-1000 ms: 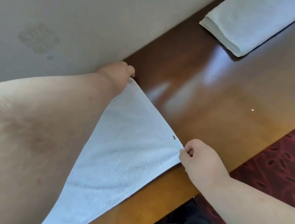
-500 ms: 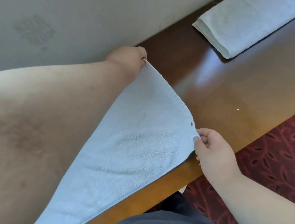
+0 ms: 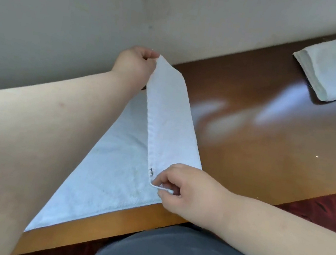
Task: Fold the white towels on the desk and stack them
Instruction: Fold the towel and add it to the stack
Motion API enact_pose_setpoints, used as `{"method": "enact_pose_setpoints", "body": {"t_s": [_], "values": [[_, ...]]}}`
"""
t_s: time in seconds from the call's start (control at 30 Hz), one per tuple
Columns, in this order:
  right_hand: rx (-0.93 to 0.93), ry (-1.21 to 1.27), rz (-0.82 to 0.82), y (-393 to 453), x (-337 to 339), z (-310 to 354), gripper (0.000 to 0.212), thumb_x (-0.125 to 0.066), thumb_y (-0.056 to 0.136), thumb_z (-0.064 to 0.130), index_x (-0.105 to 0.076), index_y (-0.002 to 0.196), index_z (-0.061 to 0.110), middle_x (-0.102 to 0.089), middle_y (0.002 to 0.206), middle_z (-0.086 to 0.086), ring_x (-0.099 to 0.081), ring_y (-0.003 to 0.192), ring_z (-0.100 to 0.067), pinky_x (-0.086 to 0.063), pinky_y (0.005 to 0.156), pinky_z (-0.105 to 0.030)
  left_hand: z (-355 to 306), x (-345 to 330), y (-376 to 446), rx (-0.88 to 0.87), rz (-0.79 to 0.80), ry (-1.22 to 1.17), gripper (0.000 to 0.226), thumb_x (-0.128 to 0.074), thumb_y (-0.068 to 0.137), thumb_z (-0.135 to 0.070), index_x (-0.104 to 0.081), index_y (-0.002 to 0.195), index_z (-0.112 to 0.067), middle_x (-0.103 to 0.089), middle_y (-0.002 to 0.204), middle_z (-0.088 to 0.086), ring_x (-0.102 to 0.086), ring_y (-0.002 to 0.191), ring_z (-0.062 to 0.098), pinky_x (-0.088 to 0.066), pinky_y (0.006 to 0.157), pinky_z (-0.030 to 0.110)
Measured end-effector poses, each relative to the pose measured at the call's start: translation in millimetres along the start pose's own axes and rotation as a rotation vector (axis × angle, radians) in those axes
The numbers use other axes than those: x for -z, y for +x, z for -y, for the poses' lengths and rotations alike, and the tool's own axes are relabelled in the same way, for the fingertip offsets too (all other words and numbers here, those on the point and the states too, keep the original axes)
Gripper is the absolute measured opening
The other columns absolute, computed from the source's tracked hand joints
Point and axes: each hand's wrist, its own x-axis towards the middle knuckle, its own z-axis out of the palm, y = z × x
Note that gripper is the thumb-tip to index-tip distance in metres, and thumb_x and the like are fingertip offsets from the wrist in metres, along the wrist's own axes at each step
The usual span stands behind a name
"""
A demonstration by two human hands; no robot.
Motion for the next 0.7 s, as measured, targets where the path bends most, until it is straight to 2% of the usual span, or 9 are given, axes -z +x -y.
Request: {"method": "enact_pose_setpoints", "body": {"t_s": [0.1, 0.17, 0.23, 0.33, 0.5, 0.57, 0.7], "values": [[0.058, -0.041, 0.08, 25, -19, 34, 0.017, -0.062, 0.091, 0.032, -0.064, 0.106, 0.039, -0.053, 0.086, 0.037, -0.054, 0.087, 0.007, -0.039, 0.073, -0.005, 24, 54, -4, 0.042, -0.024, -0.072, 0.023, -0.056, 0.094, -0.028, -0.07, 0.11, -0.036, -0.065, 0.1, -0.013, -0.069, 0.096, 0.017, -0.06, 0.084, 0.038], [0.079, -0.056, 0.11, 42, -35, 56, 0.013, -0.063, 0.09, 0.032, -0.055, 0.095, 0.041, -0.054, 0.084, 0.032, -0.054, 0.083, 0.006, -0.041, 0.069, -0.007, 40, 87, -7, 0.061, -0.039, -0.09, 0.023, -0.056, 0.093, -0.028, -0.07, 0.109, -0.038, -0.066, 0.102, -0.012, -0.069, 0.096, 0.018, -0.06, 0.083, 0.041], [0.098, -0.074, 0.148, 58, -54, 79, 0.017, -0.064, 0.09, 0.032, -0.048, 0.088, 0.038, -0.054, 0.084, 0.033, -0.053, 0.079, 0.007, -0.04, 0.065, -0.007, 57, 115, -11, 0.072, -0.064, -0.089, 0.023, -0.055, 0.092, -0.029, -0.068, 0.106, -0.041, -0.066, 0.103, -0.011, -0.07, 0.092, 0.016, -0.062, 0.077, 0.04], [0.136, -0.122, 0.246, 82, -82, 110, 0.016, -0.062, 0.091, 0.029, -0.05, 0.087, 0.038, -0.054, 0.08, 0.021, -0.052, 0.076, 0.005, -0.038, 0.063, -0.009, 85, 153, -13, 0.11, -0.081, -0.097, 0.025, -0.054, 0.094, -0.028, -0.068, 0.11, -0.04, -0.066, 0.104, -0.011, -0.07, 0.09, 0.015, -0.062, 0.067, 0.033], [0.165, -0.151, 0.357, 120, -121, 148, 0.018, -0.059, 0.091, 0.022, -0.05, 0.089, 0.038, -0.051, 0.08, 0.02, -0.05, 0.076, 0.005, -0.041, 0.069, -0.02, 133, 206, -15, 0.104, -0.103, 0.011, 0.028, -0.052, 0.093, -0.026, -0.066, 0.111, -0.041, -0.064, 0.101, -0.012, -0.068, 0.088, 0.016, -0.062, 0.076, 0.039], [0.162, -0.161, 0.401, 131, -137, 157, 0.016, -0.059, 0.091, 0.022, -0.052, 0.091, 0.037, -0.053, 0.083, 0.018, -0.05, 0.076, 0.002, -0.043, 0.071, -0.021, 151, 225, -17, 0.099, -0.112, 0.03, 0.029, -0.051, 0.09, -0.025, -0.065, 0.106, -0.044, -0.066, 0.101, -0.011, -0.069, 0.087, 0.018, -0.062, 0.076, 0.039], [0.152, -0.161, 0.493, 148, -164, 171, 0.012, -0.059, 0.091, 0.022, -0.061, 0.099, 0.03, -0.058, 0.091, 0.015, -0.051, 0.079, -0.002, -0.047, 0.074, -0.024, 180, 254, -24, 0.134, -0.122, 0.035, 0.031, -0.048, 0.084, -0.025, -0.061, 0.09, -0.053, -0.068, 0.093, -0.012, -0.067, 0.08, 0.014, -0.058, 0.069, 0.032]]}}
